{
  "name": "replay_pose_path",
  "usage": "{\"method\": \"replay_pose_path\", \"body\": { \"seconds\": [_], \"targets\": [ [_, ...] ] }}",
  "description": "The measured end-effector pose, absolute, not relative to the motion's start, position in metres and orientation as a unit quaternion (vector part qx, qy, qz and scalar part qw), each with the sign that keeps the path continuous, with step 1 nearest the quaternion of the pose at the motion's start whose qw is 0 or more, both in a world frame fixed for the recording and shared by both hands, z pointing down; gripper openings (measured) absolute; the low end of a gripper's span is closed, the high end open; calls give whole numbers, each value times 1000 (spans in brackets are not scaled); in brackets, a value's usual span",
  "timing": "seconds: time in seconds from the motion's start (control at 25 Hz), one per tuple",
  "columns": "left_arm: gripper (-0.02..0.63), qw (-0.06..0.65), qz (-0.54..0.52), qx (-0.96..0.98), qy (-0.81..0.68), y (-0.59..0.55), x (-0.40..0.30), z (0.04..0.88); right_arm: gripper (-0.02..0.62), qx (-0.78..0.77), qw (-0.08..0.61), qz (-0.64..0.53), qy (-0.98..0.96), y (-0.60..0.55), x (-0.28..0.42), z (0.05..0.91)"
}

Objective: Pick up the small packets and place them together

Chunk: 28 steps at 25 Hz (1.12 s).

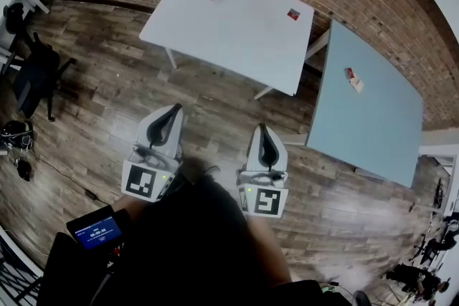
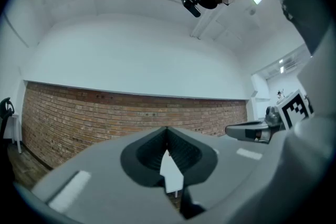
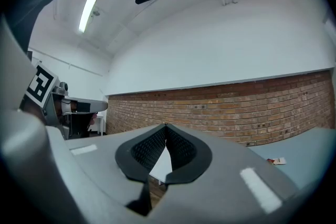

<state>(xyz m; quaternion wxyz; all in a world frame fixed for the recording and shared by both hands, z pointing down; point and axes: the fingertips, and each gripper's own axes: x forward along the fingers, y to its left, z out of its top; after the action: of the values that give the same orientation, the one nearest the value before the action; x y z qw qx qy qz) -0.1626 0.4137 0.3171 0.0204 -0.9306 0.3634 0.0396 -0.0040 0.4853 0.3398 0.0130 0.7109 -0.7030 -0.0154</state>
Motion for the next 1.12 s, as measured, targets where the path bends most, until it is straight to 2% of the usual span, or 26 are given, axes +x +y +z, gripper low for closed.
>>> {"method": "replay_pose_path", "body": {
  "seconds": [0.44, 0.72, 1.12],
  "targets": [
    [0, 11, 48, -916, 397, 408, -157, 324, 3, 687, 32, -10, -725, 474, 6, 350],
    [0, -8, 51, -922, 384, 357, -148, 333, 3, 693, 54, -2, -719, 433, 7, 367],
    [0, -25, 78, -944, 321, 245, -115, 317, 3, 732, 52, -22, -679, 331, 12, 351]
  ]
}}
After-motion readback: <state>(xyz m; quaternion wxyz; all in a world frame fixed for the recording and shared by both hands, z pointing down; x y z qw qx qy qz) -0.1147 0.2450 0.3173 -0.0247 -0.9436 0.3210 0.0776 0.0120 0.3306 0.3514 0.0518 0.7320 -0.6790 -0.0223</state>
